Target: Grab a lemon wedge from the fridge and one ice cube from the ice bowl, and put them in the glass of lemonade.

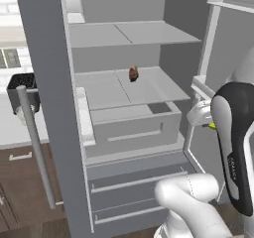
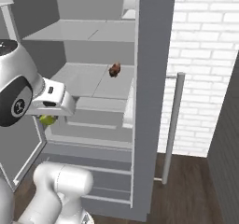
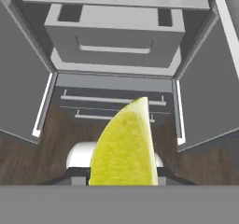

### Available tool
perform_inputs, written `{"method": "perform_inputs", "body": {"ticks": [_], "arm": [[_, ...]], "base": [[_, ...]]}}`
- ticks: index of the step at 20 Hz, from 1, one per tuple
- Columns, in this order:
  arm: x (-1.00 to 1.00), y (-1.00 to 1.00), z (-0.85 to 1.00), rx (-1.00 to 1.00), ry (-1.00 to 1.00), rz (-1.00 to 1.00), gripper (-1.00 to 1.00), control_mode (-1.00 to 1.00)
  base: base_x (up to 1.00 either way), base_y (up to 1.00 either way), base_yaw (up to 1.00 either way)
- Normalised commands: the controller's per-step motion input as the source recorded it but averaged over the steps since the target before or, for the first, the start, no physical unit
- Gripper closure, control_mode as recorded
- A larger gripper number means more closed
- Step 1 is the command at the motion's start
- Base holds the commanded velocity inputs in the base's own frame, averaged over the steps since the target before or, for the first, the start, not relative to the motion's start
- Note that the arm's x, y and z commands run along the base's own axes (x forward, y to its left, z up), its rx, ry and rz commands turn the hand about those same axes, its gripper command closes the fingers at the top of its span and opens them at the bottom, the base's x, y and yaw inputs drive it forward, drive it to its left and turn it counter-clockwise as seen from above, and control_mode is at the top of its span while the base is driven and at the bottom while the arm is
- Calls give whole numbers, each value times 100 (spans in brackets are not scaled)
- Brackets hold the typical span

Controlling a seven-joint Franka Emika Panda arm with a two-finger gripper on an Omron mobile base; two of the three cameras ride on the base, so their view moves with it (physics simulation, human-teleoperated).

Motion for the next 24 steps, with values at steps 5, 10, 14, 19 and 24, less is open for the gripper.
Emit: {"method": "perform_inputs", "body": {"ticks": [5,10,14,19,24], "arm": [[0,0,0,0,0,0,100,100],[0,0,0,0,0,0,100,100],[0,0,0,0,0,0,100,100],[0,0,0,0,0,0,100,100],[0,0,0,0,0,0,100,100]], "base": [[-91,4,1],[-21,18,40],[1,54,83],[0,52,87],[-8,49,68]]}}
